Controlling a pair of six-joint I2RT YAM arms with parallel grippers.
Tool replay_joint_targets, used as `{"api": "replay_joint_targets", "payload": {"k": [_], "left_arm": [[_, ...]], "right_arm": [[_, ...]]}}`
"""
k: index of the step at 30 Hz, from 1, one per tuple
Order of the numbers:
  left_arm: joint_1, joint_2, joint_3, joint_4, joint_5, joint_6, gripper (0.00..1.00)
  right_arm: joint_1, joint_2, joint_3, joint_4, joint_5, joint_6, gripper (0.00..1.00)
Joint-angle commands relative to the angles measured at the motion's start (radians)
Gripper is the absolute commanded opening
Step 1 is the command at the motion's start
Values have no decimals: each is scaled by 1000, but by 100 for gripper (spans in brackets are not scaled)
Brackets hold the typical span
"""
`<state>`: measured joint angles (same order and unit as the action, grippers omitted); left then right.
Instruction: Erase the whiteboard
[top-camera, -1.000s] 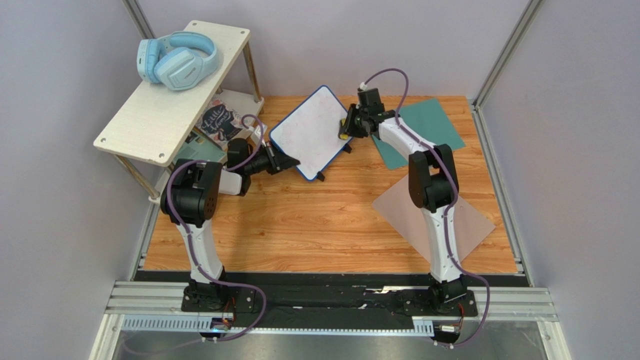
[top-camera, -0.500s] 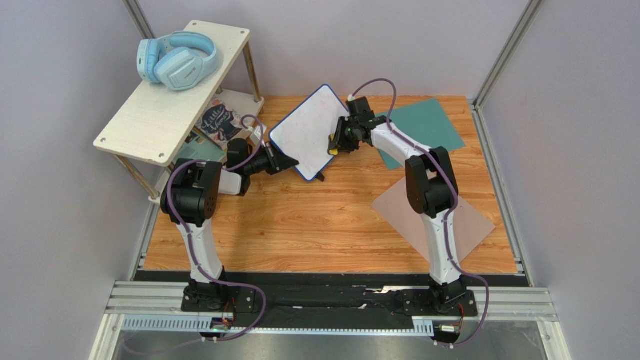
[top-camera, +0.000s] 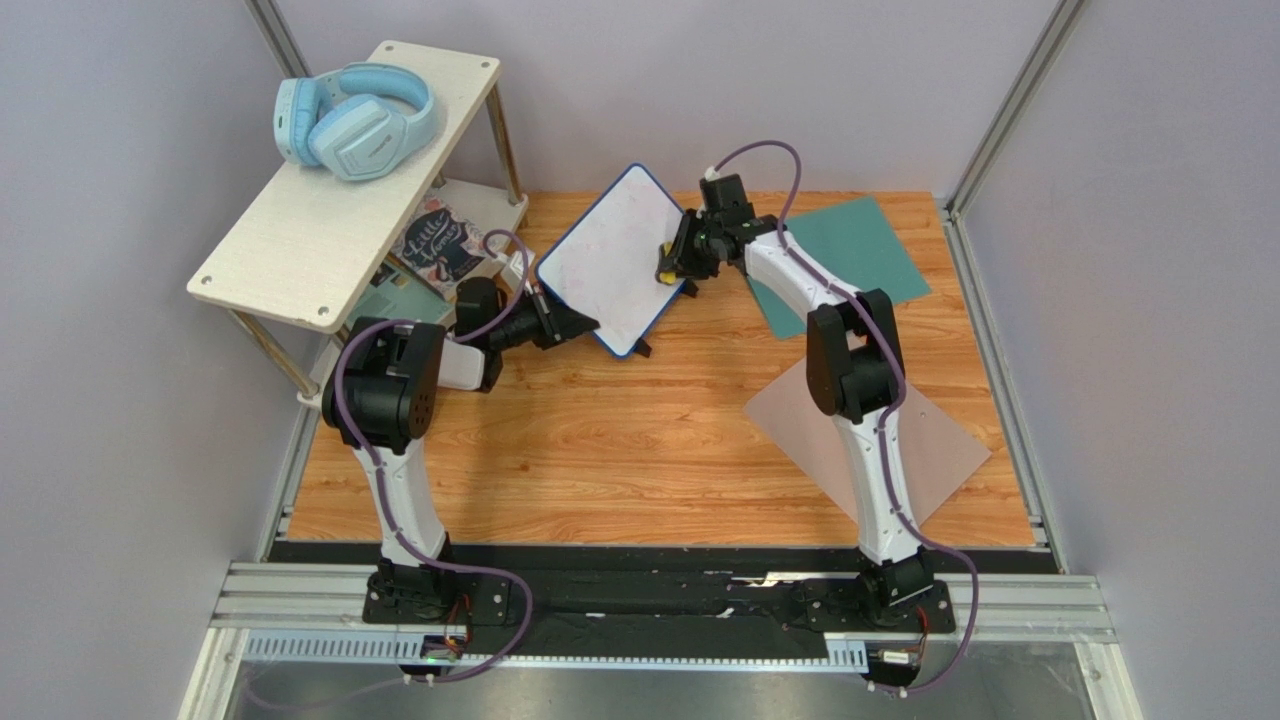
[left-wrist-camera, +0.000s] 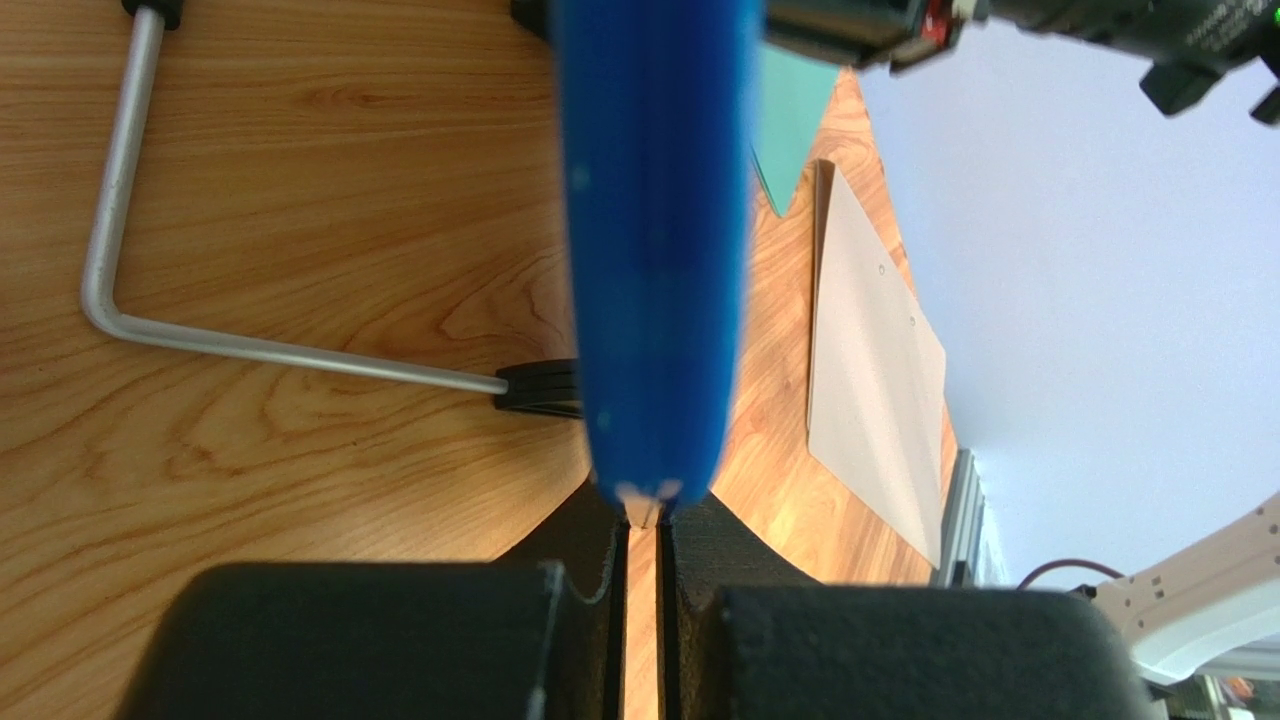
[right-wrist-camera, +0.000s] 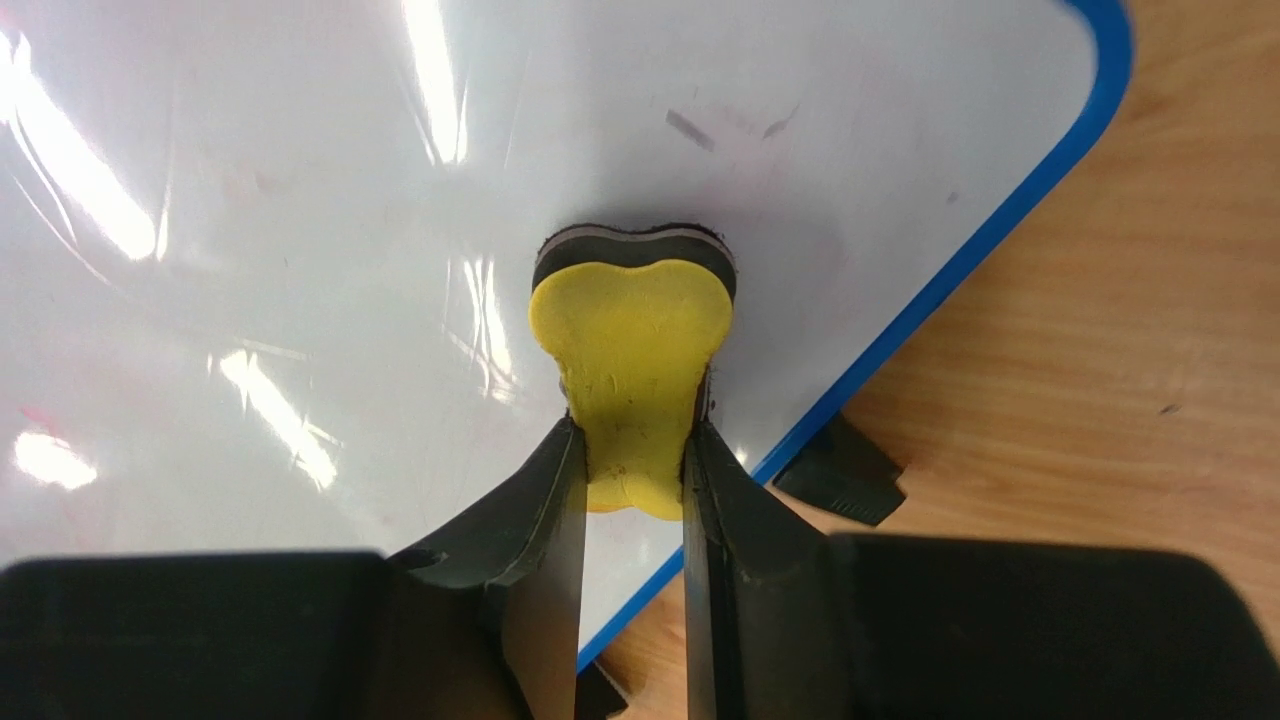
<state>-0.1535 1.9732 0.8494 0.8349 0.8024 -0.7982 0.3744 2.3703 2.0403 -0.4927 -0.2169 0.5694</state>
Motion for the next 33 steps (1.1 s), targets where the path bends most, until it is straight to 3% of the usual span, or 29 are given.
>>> {"api": "replay_joint_targets", "payload": {"k": [1, 7, 14, 24, 33], "left_arm": [[-17, 6, -7, 15, 67, 16, 0], [-17, 6, -7, 13, 69, 16, 0], [-17, 7, -6, 15, 67, 14, 0], [-17, 9, -4, 15, 67, 14, 0], [-17, 7, -6, 15, 69, 14, 0]], "right_arm": [[-42, 53, 92, 92, 60, 23, 0], [-51, 60, 109, 94, 21, 15, 0], [29, -29, -87, 174, -9, -46, 0], [80, -11, -63, 128, -58, -83, 0], [90, -59, -239, 143, -38, -65, 0]]}}
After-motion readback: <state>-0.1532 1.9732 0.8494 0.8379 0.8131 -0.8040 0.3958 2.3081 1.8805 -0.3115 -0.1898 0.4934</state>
